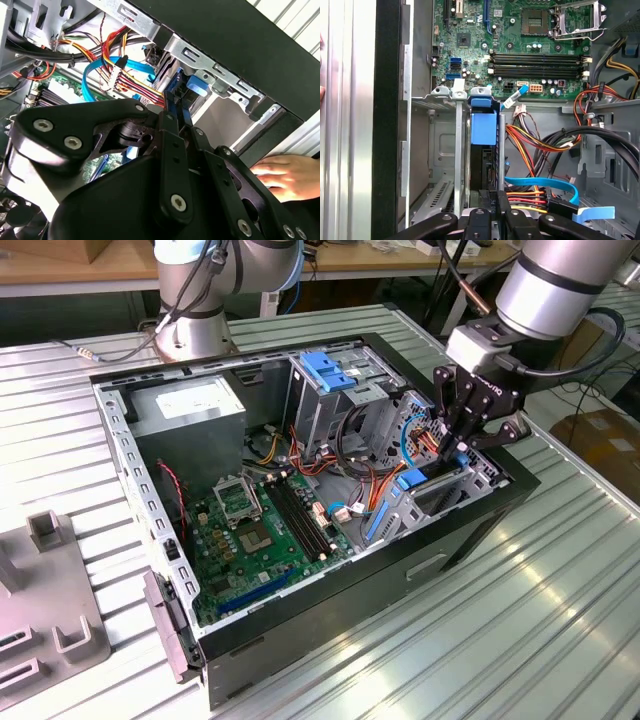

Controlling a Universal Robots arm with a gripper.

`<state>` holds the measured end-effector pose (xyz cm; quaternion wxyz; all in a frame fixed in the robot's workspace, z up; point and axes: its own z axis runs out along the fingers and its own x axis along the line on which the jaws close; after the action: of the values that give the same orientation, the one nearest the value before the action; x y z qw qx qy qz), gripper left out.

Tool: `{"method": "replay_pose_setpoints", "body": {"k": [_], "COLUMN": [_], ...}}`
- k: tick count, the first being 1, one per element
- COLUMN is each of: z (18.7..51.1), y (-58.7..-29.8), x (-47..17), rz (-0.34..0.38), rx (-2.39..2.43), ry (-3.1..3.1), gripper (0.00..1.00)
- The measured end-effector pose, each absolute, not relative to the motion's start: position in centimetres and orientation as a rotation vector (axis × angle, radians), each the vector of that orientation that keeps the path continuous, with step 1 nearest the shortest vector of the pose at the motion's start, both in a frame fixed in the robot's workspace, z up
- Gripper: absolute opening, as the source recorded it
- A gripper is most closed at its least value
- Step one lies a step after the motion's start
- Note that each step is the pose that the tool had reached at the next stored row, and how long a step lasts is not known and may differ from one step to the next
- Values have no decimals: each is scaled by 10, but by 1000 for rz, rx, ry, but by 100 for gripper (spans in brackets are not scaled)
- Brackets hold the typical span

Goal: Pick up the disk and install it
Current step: 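Insert the first disk wire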

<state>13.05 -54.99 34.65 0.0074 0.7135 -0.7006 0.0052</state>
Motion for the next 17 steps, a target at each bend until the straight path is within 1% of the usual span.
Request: {"method": "replay_pose_setpoints", "body": {"k": [17], "z": [339], "y": [-550], "x": [131], "rz": [15], "rx": [2227], "ry": [-2193], "gripper": [17]}}
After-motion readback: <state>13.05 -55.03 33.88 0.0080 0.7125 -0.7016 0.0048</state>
